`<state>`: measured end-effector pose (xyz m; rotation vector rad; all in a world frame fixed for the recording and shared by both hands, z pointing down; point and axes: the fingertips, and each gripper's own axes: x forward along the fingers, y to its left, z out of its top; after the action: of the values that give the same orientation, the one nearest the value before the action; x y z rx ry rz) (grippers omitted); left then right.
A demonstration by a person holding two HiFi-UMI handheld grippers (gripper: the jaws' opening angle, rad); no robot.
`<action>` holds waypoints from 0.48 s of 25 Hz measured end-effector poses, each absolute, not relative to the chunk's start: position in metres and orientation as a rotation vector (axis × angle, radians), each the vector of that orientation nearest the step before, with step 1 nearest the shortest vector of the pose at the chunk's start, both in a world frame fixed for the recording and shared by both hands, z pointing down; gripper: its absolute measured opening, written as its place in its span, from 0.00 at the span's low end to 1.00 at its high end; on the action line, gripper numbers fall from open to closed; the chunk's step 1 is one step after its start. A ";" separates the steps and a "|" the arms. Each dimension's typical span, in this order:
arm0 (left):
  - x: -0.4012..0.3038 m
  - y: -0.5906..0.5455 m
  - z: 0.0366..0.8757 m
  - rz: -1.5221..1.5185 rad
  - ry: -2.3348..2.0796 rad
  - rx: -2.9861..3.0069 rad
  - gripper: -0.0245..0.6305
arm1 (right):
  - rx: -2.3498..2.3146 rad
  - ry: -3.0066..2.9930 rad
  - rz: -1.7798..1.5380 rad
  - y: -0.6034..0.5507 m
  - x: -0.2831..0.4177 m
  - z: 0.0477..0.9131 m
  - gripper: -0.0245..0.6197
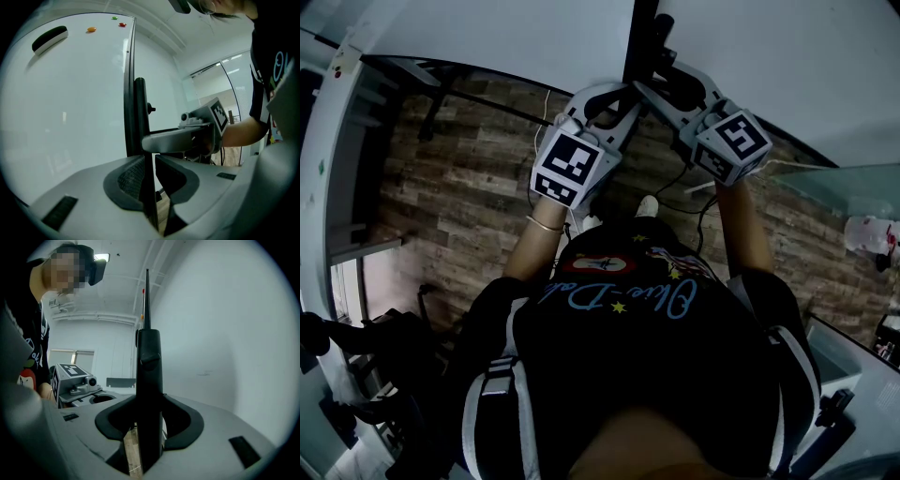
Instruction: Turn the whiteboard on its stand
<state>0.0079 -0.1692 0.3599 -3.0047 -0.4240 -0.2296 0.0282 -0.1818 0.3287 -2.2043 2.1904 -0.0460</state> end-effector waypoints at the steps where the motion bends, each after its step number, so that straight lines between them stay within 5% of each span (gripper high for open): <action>1: 0.007 -0.169 0.360 -0.229 -0.423 -3.008 0.17 | -2.208 2.188 -0.046 -0.182 0.028 0.329 0.32; 12: 0.008 -0.169 0.359 -0.221 -0.432 -3.022 0.17 | -2.198 2.166 -0.033 -0.182 0.027 0.325 0.32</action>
<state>0.0076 -0.1691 0.3585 -3.0215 -0.4321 -0.2206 0.0269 -0.1817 0.3253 -2.1977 2.1663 -0.0335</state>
